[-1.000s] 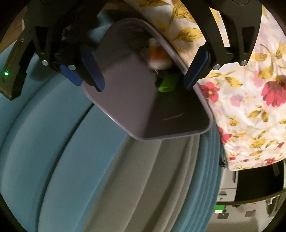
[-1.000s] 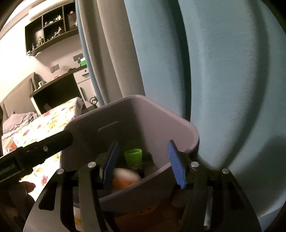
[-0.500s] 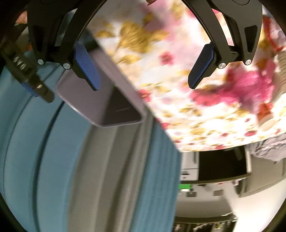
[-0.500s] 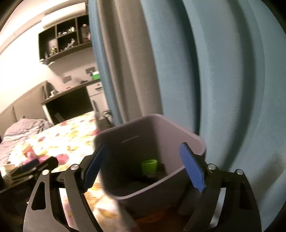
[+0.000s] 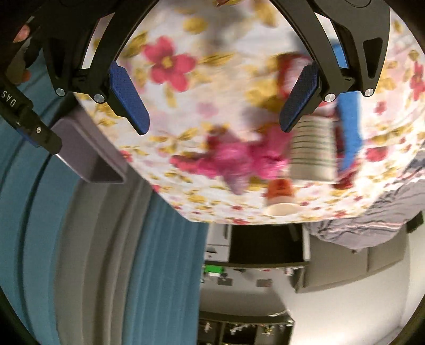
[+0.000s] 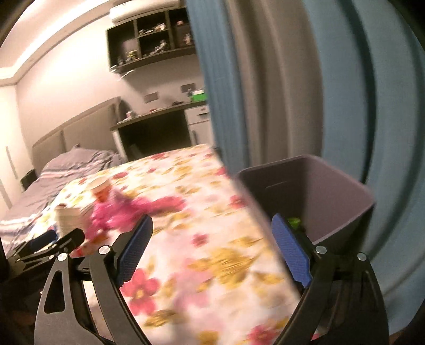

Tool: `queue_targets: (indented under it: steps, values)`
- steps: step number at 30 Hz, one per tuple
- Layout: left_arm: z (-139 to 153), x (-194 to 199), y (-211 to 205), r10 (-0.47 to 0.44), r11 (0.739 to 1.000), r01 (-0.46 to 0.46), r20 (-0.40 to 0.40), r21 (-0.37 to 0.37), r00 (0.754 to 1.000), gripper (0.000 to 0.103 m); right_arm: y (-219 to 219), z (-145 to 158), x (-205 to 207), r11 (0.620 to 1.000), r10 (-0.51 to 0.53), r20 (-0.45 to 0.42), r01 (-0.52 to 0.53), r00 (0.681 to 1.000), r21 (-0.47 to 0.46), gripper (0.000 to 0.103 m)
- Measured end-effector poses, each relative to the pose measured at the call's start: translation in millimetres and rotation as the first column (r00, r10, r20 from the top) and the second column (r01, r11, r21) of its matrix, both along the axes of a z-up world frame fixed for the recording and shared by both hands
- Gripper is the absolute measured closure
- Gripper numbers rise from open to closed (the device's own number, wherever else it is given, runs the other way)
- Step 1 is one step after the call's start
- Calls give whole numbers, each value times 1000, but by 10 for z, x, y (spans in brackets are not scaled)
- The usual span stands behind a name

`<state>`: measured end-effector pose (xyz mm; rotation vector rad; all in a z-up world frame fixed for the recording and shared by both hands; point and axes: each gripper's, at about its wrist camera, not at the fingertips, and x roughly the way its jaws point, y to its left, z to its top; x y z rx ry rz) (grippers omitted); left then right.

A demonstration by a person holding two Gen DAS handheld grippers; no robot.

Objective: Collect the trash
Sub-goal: 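Move both open tools back over the trash pile, then grasp the blue net sleeve with the left tool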

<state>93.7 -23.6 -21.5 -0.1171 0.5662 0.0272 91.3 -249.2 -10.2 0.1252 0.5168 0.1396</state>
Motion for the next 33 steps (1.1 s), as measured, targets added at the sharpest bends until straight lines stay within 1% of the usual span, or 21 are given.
queue_targets:
  steps: [5,7,11,16,22,23,25,28,30,31,33]
  values:
    - [-70,-230,450,79,997,-79,-6,-10,997,6,479,-138,-100,996,92,-44,-91,995,21,15]
    - [-149,-291,652,119,993,-119,-26,-15,993,6,681,-192,-122,991,134,-62,-134,989,16,15]
    - [-244,-378,928,169,985,-171,-52,-31,984,6,1014,-272,-165,980,200,-83,-201,976,-3,15]
    - [-342,-385,1114,180,981,-185,-84,-57,980,7,1256,-326,-169,969,242,-103,-245,965,-16,15]
    - [-474,-338,1255,187,972,-203,-133,-119,973,8,1405,-375,-180,963,261,-122,-267,958,-34,15]
    - [-501,-320,1271,179,970,-199,-145,-139,973,8,1426,-384,-173,962,264,-125,-270,957,-37,15]
    - [-535,-291,1282,169,968,-194,-160,-159,973,10,1459,-398,-170,960,269,-129,-276,955,-41,15]
    - [-604,-259,1306,170,966,-202,-190,-162,967,18,1500,-404,-164,957,277,-133,-285,952,-47,15]
    - [-627,-265,1343,161,963,-198,-199,-181,967,27,1533,-410,-159,955,283,-136,-292,949,-51,15]
    - [-627,-271,1357,156,962,-194,-198,-192,968,29,1556,-417,-155,953,288,-139,-297,948,-53,15]
    - [-607,-299,1364,144,963,-180,-182,-199,973,42,1594,-430,-145,951,295,-145,-305,944,-56,15]
